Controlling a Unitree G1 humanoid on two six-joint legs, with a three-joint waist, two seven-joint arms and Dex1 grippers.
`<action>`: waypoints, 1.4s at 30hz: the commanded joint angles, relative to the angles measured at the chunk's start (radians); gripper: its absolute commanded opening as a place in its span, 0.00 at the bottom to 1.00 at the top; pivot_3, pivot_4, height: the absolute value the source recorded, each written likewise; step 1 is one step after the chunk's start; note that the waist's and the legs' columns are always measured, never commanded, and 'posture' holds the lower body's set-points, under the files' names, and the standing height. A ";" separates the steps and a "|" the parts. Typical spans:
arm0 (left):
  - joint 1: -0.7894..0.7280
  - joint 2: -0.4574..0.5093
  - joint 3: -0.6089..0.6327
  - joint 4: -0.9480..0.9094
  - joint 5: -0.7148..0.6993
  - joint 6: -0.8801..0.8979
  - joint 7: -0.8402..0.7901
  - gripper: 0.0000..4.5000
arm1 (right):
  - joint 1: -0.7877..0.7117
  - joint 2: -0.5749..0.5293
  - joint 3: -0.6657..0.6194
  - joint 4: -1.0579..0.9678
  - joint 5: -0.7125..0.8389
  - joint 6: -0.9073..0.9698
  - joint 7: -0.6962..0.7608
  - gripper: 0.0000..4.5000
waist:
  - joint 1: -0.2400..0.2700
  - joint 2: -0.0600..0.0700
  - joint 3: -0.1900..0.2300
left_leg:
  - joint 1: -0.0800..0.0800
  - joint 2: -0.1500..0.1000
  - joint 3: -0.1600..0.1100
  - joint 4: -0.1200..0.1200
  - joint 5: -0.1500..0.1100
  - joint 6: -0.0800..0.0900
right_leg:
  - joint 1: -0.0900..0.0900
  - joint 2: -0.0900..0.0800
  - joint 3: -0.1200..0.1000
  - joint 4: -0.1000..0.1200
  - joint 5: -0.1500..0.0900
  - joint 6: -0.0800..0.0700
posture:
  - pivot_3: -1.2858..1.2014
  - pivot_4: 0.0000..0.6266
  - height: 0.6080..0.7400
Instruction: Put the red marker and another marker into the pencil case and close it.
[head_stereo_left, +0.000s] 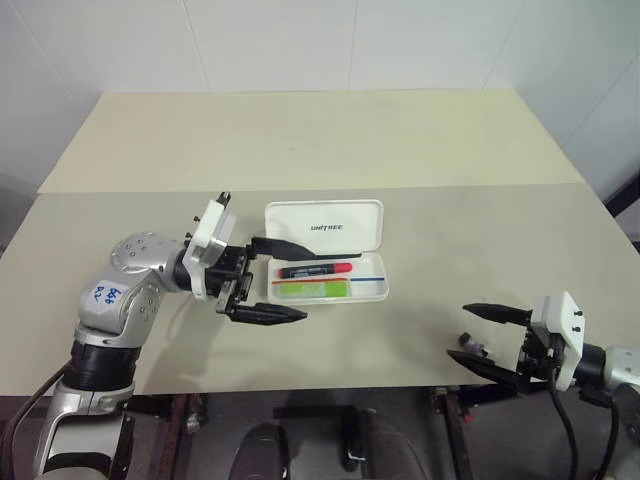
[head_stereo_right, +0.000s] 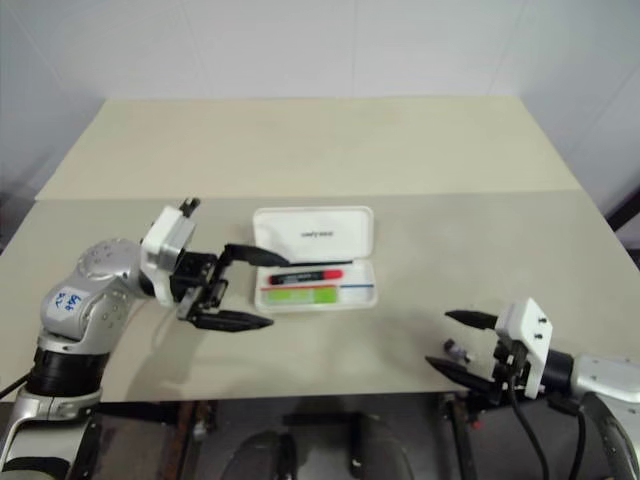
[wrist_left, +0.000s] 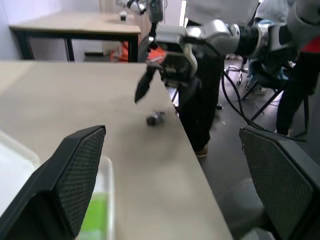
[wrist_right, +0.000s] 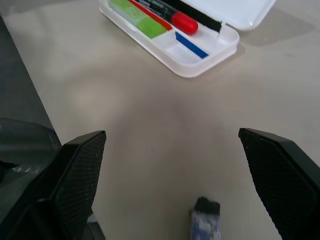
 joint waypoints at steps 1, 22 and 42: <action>0.038 0.035 0.053 -0.076 -0.048 0.018 0.022 1.00 | 0.044 -0.012 -0.061 -0.068 0.041 0.019 0.013 1.00 | 0.000 0.000 0.000 | 0.000 0.000 0.000 0.000 0.000 0.000 | 0.000 0.000 0.000 0.000 0.000 0.000 | 0.52 0.24 1.00; 0.079 0.122 0.082 -0.097 -0.071 0.030 0.042 1.00 | 0.013 0.095 0.081 0.098 -0.096 -0.027 -0.088 1.00 | 0.000 -0.002 -0.001 | 0.000 0.001 0.003 -0.002 -0.001 0.001 | 0.000 0.000 0.003 -0.004 -0.001 0.000 | 0.52 0.24 1.00; 0.065 0.152 0.089 0.048 0.015 -0.105 0.012 1.00 | -0.071 0.184 0.146 0.263 -0.116 -0.187 -0.060 0.09 | -0.007 -0.007 -0.005 | 0.002 0.003 0.004 -0.003 -0.002 -0.001 | 0.000 -0.001 0.004 -0.004 -0.002 -0.001 | 0.52 0.24 1.00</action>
